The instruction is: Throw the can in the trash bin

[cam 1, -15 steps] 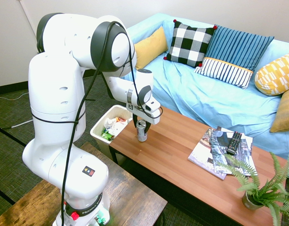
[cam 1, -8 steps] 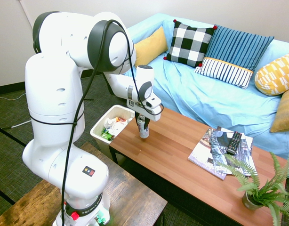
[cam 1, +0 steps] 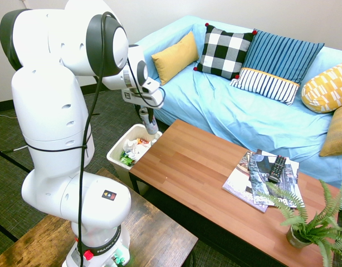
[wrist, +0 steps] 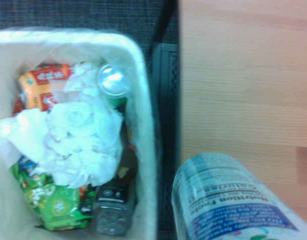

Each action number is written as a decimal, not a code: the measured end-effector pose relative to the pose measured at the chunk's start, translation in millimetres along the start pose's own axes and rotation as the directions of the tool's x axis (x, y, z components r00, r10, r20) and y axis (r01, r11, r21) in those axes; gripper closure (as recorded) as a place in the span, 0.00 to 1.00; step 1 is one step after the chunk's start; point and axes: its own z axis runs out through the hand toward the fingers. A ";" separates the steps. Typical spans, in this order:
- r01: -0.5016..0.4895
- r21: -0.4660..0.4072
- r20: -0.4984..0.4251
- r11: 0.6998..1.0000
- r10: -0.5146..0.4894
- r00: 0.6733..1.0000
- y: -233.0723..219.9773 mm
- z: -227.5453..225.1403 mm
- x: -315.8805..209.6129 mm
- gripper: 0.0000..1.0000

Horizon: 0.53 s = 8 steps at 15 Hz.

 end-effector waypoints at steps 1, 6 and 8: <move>0.030 -0.004 -0.014 1.000 -0.030 0.999 -19.2 0.1 -26.0 1.00; 0.104 -0.052 -0.101 0.993 -0.109 0.989 -98.4 25.3 -102.8 0.00; 0.097 -0.074 -0.121 0.993 -0.106 0.987 -114.5 39.7 -105.6 0.00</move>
